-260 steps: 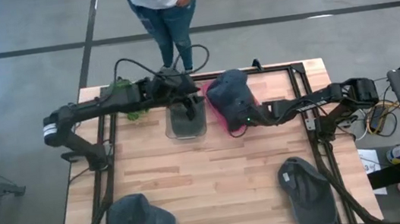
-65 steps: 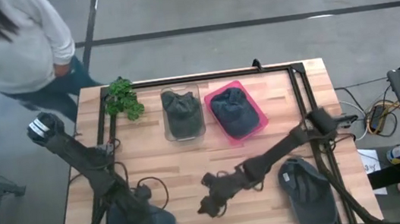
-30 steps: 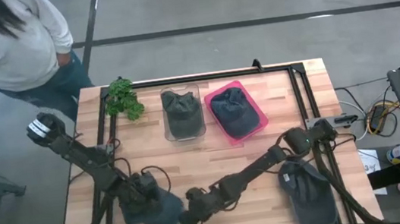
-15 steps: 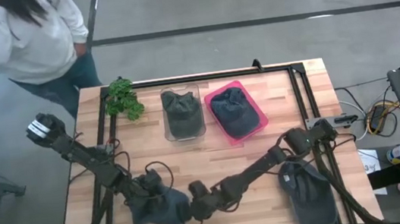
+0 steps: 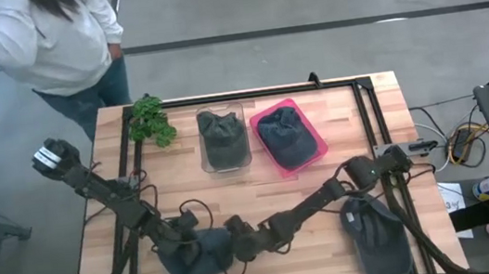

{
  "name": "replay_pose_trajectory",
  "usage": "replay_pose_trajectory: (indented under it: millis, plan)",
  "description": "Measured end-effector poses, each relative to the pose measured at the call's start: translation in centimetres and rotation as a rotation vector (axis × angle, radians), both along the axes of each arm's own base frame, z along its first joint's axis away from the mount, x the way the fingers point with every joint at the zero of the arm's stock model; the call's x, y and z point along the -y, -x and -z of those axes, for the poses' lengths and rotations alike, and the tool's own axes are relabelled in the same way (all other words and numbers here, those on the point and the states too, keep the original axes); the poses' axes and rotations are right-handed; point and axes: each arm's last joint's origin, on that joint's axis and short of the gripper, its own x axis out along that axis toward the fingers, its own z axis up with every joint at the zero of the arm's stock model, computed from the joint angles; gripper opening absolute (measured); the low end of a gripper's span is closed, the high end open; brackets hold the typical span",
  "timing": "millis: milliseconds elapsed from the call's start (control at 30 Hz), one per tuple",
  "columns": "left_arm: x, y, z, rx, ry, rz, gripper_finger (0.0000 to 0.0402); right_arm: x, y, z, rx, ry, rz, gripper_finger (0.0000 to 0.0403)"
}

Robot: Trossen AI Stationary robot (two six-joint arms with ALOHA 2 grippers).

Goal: Pick & Place hat
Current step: Put the left blue cap into the red bin

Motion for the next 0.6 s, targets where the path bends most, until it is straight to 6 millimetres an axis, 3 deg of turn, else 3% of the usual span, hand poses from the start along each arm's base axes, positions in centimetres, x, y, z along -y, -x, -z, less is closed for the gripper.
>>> replay_pose_trajectory:
  millis: [167, 300, 533, 600]
  plan:
    - [0.4, -0.4, -1.0, 0.052, -0.01, 0.039, 0.0168, -0.3, -0.5, -2.1, 0.108, 0.155, -0.191, 0.0166]
    - [1.0, -1.0, -3.1, 0.118, 0.007, 0.108, 0.0168, -0.6, 0.0, -4.6, 0.127, 0.291, -0.359, 0.0117]
    - [1.1, -0.6, -6.5, 0.058, -0.063, 0.118, 0.0168, 2.0, 2.1, -9.2, -0.018, 0.571, -0.5, 0.0022]
    - [1.0, -0.5, -7.7, 0.053, -0.077, 0.101, 0.0168, 2.7, 2.8, -10.7, -0.038, 0.671, -0.546, 0.0017]
